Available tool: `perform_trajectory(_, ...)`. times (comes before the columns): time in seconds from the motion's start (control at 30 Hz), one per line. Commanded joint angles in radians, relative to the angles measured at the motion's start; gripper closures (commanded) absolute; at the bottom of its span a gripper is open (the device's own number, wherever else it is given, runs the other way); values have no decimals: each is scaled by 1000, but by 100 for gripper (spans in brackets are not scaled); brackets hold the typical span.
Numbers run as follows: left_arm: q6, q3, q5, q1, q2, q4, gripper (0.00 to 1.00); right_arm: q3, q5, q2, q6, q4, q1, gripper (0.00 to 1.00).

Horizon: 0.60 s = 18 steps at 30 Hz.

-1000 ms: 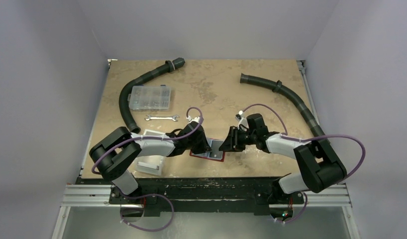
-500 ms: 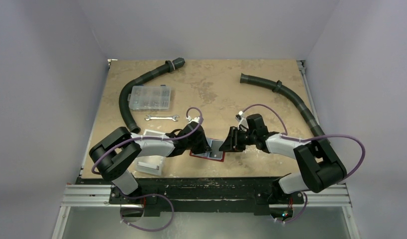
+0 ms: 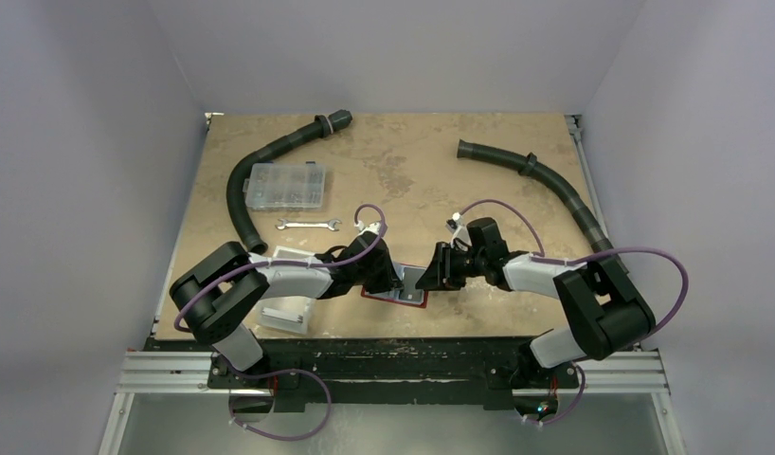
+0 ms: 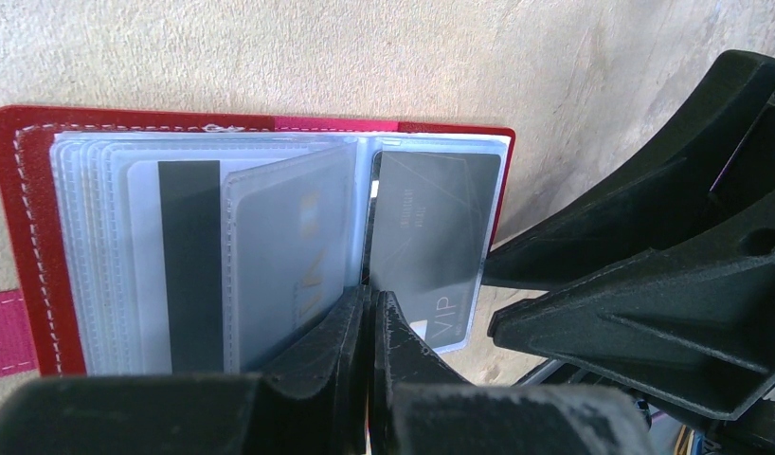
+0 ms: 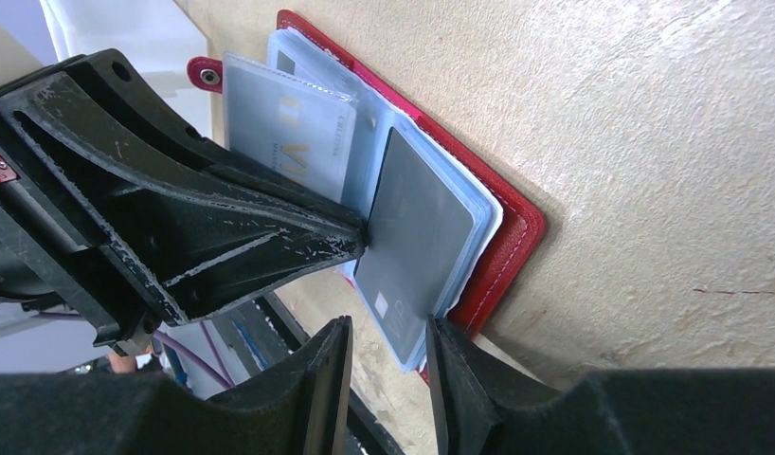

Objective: Put the credit cards into the card holder
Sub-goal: Insert the credit card into the card holder.

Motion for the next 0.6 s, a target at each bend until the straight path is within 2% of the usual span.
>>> perform_trajectory(0.0,13,-16,-22,4,-18,-15,100,-11,8,-23,-6,5,6,58)
perform_trajectory(0.57,12,-20,-25,4,-26,-17,100,-35,-5,-16,1,31,6,59)
